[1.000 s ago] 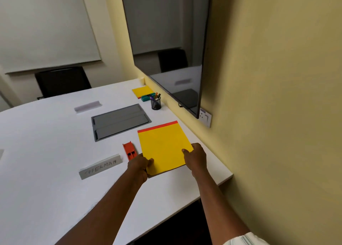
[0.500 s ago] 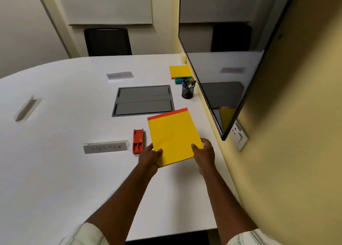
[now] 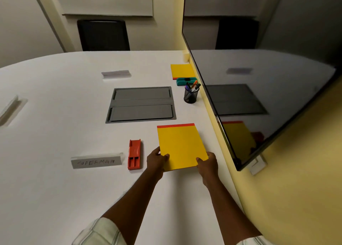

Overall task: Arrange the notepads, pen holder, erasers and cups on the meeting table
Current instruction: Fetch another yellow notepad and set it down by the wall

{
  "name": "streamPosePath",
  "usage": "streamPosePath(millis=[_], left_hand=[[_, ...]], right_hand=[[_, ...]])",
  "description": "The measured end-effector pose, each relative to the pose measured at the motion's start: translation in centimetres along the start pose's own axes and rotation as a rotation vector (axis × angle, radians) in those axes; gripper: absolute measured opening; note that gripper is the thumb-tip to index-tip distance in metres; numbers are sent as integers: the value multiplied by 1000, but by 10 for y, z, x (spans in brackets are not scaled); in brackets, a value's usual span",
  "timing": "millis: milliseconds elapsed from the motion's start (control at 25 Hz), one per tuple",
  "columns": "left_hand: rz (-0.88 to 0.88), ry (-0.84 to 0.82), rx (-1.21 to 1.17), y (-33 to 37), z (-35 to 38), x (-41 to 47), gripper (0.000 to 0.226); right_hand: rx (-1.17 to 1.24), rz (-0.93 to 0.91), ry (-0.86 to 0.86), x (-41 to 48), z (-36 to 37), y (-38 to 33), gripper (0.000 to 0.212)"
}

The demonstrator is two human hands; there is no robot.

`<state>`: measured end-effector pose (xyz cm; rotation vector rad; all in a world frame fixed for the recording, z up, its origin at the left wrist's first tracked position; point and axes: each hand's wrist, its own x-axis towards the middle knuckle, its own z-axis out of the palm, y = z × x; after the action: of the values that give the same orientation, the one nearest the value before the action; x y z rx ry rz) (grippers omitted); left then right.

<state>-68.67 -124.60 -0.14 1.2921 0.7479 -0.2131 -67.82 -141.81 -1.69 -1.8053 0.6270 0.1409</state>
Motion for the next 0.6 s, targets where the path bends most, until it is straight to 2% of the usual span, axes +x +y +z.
streamPosePath(millis=[280, 600], left_hand=[[-43, -70, 44, 7, 31, 89, 54], [44, -176, 197, 15, 67, 151, 47]], right_hand=[[9, 127, 194, 62, 30, -10, 53], [-28, 238, 312, 116, 46, -6, 58]])
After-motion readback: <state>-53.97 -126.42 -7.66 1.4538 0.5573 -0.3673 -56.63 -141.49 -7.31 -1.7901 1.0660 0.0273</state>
